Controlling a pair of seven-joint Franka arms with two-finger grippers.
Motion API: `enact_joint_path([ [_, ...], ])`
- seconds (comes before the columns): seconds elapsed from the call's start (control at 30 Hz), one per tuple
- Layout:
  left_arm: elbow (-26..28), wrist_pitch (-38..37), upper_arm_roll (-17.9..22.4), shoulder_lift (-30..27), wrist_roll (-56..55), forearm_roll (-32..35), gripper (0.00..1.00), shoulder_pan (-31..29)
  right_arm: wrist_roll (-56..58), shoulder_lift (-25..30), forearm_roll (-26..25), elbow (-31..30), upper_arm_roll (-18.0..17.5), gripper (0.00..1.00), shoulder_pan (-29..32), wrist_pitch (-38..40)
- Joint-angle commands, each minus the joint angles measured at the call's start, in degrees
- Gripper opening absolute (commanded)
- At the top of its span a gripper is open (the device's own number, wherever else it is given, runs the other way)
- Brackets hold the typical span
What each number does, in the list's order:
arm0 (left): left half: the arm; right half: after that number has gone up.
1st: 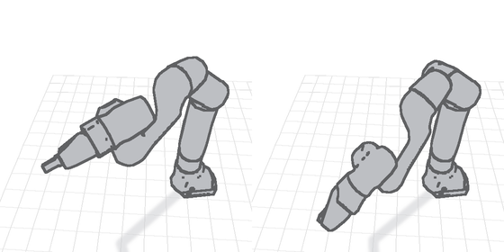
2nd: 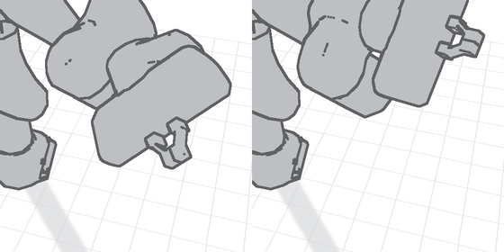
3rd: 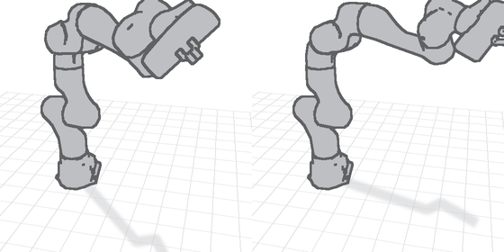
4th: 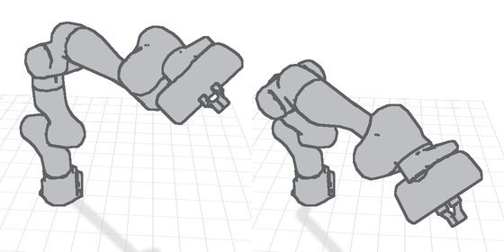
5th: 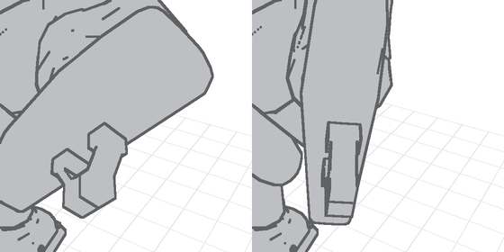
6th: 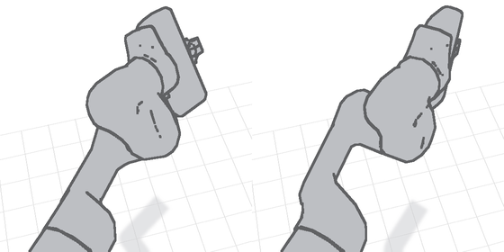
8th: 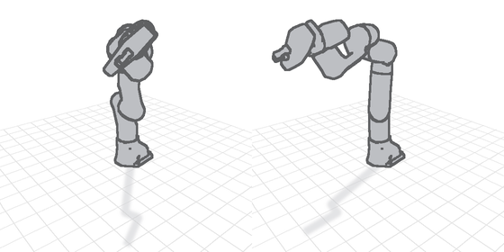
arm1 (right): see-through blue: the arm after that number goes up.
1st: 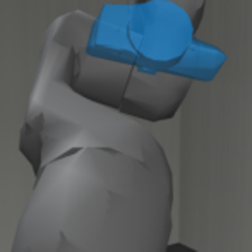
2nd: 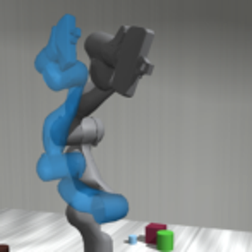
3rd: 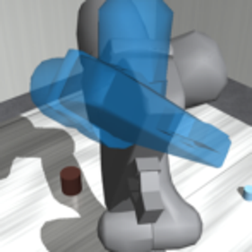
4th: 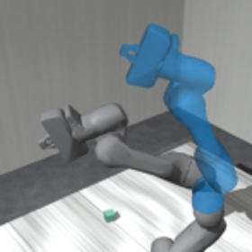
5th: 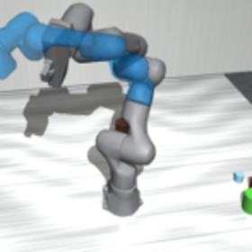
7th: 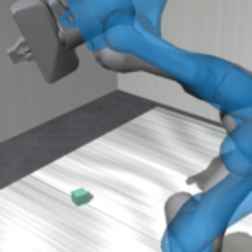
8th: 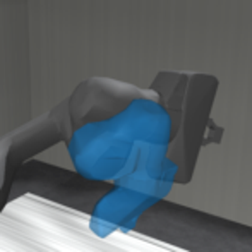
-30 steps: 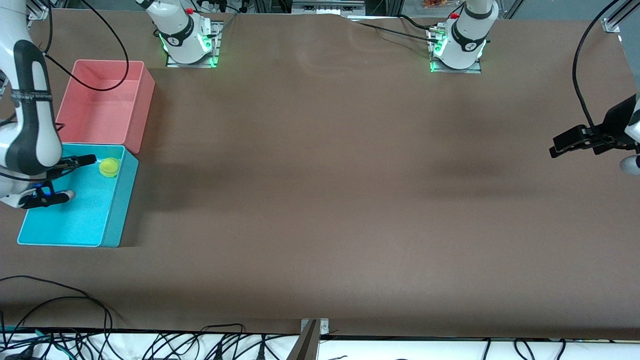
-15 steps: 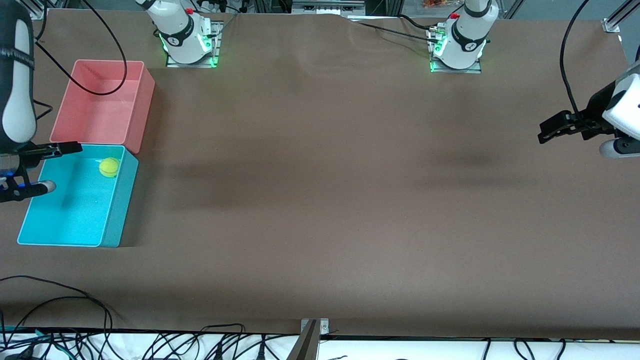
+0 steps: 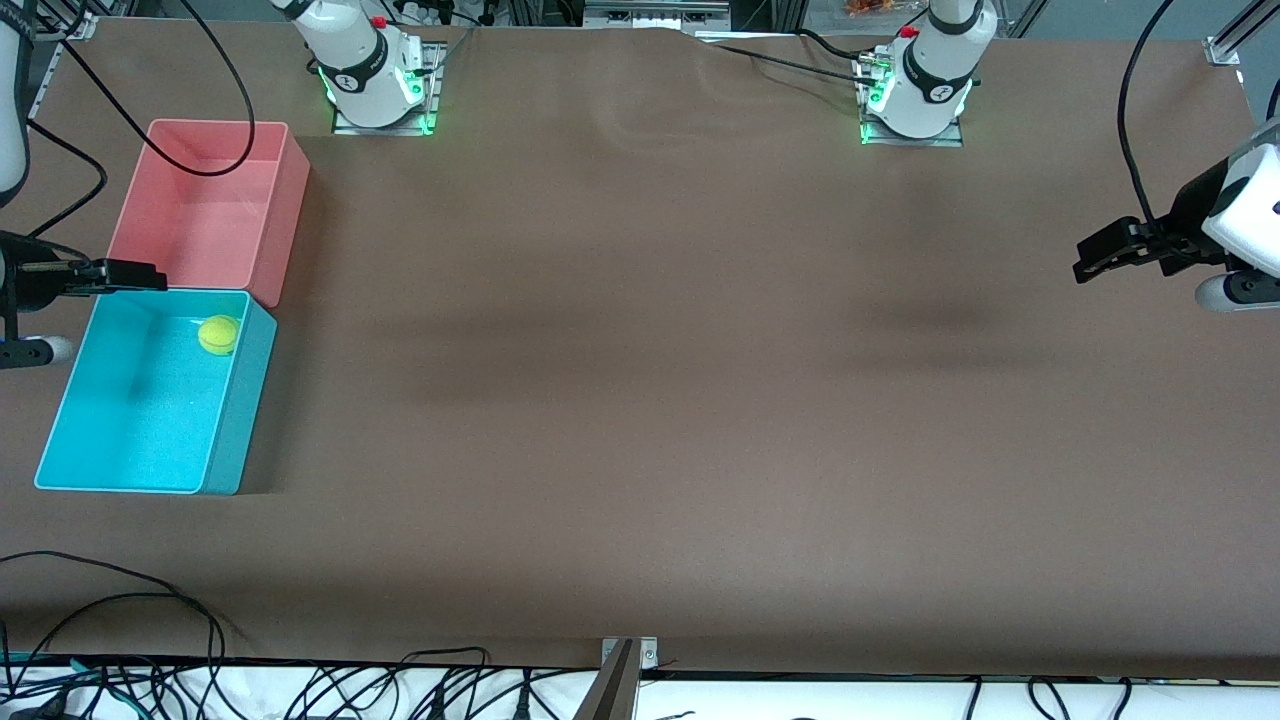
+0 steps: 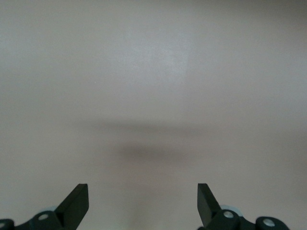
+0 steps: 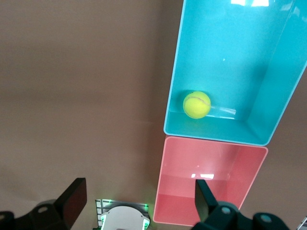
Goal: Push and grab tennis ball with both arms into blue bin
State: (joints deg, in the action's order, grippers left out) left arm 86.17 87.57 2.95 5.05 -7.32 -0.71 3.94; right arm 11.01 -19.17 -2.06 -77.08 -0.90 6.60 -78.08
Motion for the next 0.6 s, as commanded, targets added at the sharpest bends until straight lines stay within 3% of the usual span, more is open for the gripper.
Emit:
enact_joint_path([
  [0.0,0.8,0.3,0.7,-1.3,1.4,-1.7,1.00,0.1,-2.0,3.3,1.2,-1.0,0.3,1.00,-2.0,-3.6],
  [0.27,0.8,0.3,0.7,-1.2,1.4,-1.6,1.00,0.1,-19.1,11.5,0.7,-12.3,3.6,1.00,-6.8,-9.2],
  [0.43,0.8,0.3,0.7,-1.1,1.4,-1.6,1.00,0.0,-20.2,17.7,1.4,-19.1,4.0,1.00,-7.9,-12.9],
  [0.57,0.8,0.3,0.7,-1.1,1.4,-1.4,1.00,0.1,-20.2,22.8,5.0,-25.5,4.8,1.00,-8.4,-16.6],
])
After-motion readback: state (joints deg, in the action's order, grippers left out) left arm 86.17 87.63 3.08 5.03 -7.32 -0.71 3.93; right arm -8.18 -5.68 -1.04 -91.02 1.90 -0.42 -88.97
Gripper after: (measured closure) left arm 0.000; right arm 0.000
